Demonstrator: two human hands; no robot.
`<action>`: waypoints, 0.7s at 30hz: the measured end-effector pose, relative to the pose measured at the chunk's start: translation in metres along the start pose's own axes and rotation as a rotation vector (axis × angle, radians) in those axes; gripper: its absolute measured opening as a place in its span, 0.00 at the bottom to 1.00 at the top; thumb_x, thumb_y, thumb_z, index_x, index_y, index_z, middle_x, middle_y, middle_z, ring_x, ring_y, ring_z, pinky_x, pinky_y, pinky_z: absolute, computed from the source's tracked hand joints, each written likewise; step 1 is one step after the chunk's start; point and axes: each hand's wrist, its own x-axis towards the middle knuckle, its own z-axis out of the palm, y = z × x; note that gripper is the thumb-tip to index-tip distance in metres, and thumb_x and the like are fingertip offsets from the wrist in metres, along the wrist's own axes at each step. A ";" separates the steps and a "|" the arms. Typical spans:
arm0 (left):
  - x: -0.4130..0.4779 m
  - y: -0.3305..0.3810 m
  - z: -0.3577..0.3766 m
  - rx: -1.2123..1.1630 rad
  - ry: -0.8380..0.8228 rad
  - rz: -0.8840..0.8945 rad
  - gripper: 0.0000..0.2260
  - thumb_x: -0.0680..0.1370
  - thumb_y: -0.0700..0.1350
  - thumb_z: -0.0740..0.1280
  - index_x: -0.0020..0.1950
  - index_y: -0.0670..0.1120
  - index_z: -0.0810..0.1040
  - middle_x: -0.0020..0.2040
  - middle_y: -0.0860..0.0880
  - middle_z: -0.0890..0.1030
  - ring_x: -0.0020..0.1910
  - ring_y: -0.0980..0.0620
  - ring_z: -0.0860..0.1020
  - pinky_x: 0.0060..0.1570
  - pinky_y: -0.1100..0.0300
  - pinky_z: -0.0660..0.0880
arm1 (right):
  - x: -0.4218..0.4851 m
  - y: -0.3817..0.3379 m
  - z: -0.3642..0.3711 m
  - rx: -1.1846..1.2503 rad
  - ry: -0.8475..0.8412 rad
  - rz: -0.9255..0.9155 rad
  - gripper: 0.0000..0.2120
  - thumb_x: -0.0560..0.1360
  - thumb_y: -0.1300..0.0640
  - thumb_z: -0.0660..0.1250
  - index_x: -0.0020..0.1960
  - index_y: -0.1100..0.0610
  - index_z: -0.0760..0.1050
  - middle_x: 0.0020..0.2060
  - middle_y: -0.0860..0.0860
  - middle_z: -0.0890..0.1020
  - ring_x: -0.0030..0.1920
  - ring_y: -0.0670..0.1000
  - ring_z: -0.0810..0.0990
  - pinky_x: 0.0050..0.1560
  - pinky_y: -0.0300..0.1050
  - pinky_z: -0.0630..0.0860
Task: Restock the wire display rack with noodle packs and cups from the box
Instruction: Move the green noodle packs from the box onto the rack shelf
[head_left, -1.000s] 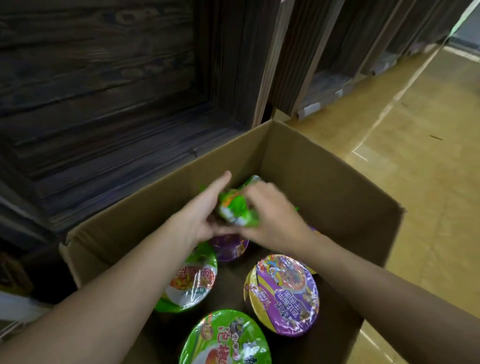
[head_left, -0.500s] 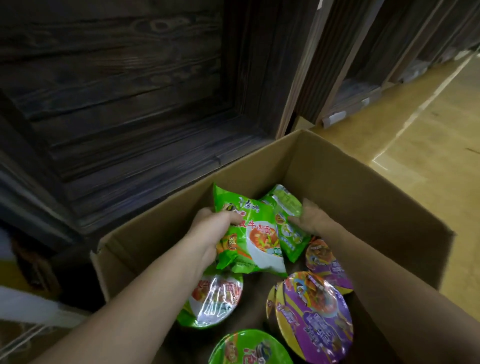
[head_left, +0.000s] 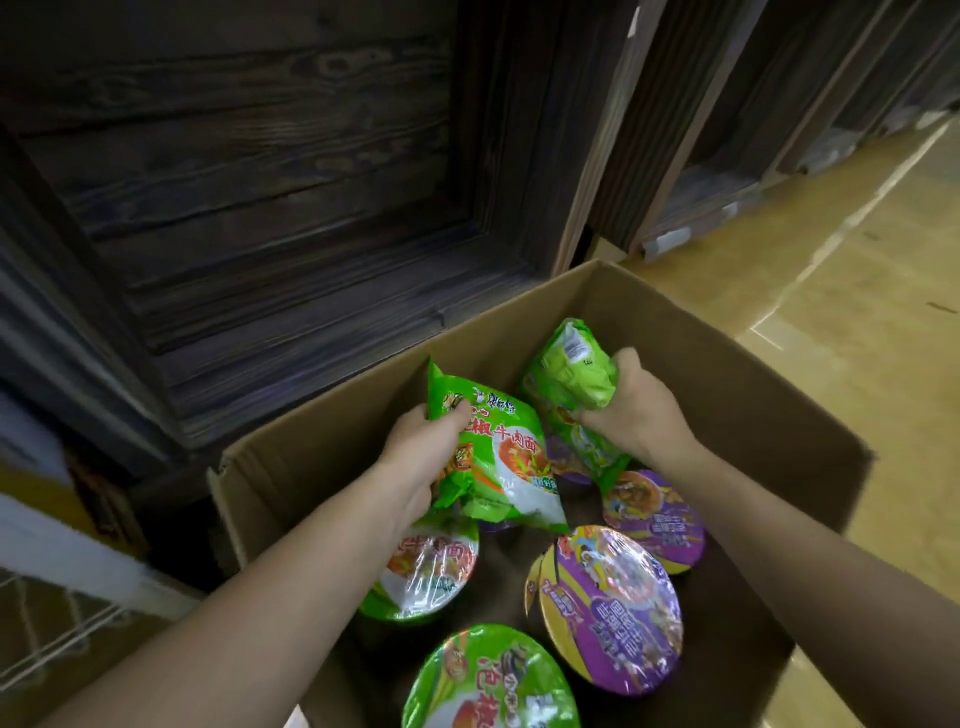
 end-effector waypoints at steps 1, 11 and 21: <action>-0.004 0.001 0.001 -0.010 0.005 0.010 0.08 0.80 0.47 0.67 0.56 0.45 0.77 0.51 0.42 0.83 0.47 0.43 0.82 0.47 0.52 0.79 | -0.015 -0.007 -0.007 -0.001 0.066 -0.087 0.23 0.69 0.51 0.75 0.51 0.55 0.62 0.44 0.52 0.76 0.50 0.61 0.79 0.41 0.50 0.69; -0.061 0.019 -0.009 -0.340 -0.157 -0.074 0.24 0.77 0.64 0.61 0.61 0.46 0.79 0.48 0.40 0.85 0.42 0.43 0.85 0.40 0.48 0.80 | -0.098 -0.009 -0.005 0.071 0.118 -1.005 0.28 0.61 0.69 0.73 0.55 0.52 0.66 0.73 0.52 0.69 0.72 0.57 0.67 0.67 0.56 0.69; -0.087 0.007 -0.025 0.002 -0.023 0.290 0.19 0.74 0.45 0.73 0.63 0.49 0.73 0.47 0.48 0.85 0.41 0.50 0.84 0.39 0.58 0.79 | -0.109 -0.011 -0.020 0.685 0.099 -0.446 0.16 0.72 0.43 0.67 0.55 0.50 0.76 0.64 0.47 0.74 0.65 0.44 0.73 0.68 0.46 0.69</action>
